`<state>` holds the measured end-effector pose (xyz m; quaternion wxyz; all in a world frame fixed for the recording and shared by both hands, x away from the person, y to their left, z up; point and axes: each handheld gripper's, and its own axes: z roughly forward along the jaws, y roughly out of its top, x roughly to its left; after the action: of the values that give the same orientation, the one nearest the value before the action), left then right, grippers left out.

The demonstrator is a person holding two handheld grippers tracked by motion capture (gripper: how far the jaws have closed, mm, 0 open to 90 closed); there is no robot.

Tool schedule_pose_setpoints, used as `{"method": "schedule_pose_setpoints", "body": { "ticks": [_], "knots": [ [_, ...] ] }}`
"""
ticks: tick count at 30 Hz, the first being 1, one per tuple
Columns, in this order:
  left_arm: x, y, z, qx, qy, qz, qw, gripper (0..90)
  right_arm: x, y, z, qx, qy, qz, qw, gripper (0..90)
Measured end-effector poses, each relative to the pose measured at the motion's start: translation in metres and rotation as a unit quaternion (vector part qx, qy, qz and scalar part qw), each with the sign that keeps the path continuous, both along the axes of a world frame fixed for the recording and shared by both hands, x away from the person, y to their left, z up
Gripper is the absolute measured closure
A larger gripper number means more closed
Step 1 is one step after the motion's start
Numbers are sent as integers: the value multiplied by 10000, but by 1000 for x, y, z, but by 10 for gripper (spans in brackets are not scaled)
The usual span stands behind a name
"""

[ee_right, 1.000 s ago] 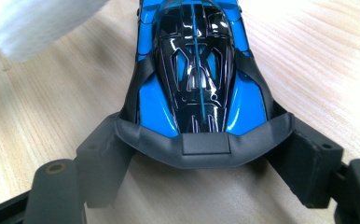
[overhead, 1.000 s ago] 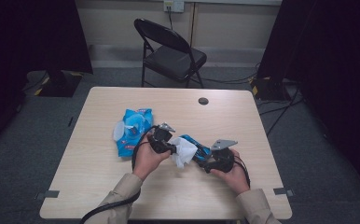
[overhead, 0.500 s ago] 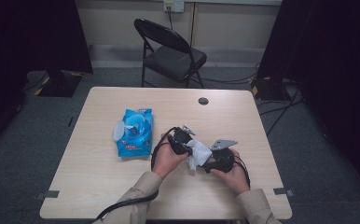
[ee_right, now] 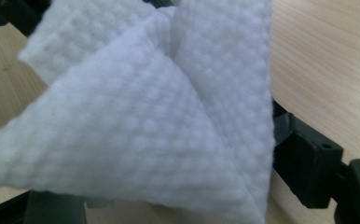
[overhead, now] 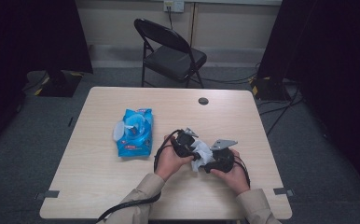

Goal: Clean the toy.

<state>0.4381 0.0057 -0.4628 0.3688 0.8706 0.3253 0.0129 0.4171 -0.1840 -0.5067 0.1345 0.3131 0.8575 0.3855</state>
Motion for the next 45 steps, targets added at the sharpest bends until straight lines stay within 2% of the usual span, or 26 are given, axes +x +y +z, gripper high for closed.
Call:
{"method": "schedule_pose_setpoints", "body": {
  "ticks": [4, 5, 10, 14, 18, 21, 24, 29, 31, 35, 43, 45],
  "knots": [
    [-1, -1, 1, 9, 4, -12, 10000, 723, 0, 0, 0, -1, -3, 2, 10000, 248],
    [-1, -1, 1, 54, 17, -15, 10000, 786, 0, 0, 0, -1, -3, 2, 10000, 248],
    [0, -2, 3, 99, 115, 74, 9999, 857, 0, 0, 0, 0, -3, 1, 10000, 248],
    [1, 2, 4, 223, 117, 165, 9995, 866, 0, 0, 0, 0, -1, 1, 10000, 248],
    [6, 13, 6, 326, 158, 341, 9988, 867, 0, 0, 0, -4, -5, 7, 10000, 249],
    [10, 20, 4, 329, 190, 457, 9982, 867, 0, 0, 0, 4, -1, 13, 10000, 249],
    [13, 25, 3, 421, 156, 542, 9975, 866, 0, 0, 0, 6, 0, 16, 10000, 250],
    [16, 30, 1, 414, 199, 661, 9968, 866, 0, 0, 0, 6, -2, 23, 10000, 250],
    [18, 31, 1, 347, 283, 699, 9965, 866, 0, 0, 0, 6, -1, 23, 10000, 251],
    [21, 36, 2, 352, 256, 873, 9952, 865, 0, 0, 0, 7, 2, 21, 10000, 250],
    [26, 44, 2, 344, 240, 949, 9946, 866, 0, 0, 0, 6, -1, 28, 10000, 251],
    [26, 44, 2, 396, 214, 955, 9944, 866, 0, 0, 0, 4, -2, 28, 10000, 251]
  ]
}}
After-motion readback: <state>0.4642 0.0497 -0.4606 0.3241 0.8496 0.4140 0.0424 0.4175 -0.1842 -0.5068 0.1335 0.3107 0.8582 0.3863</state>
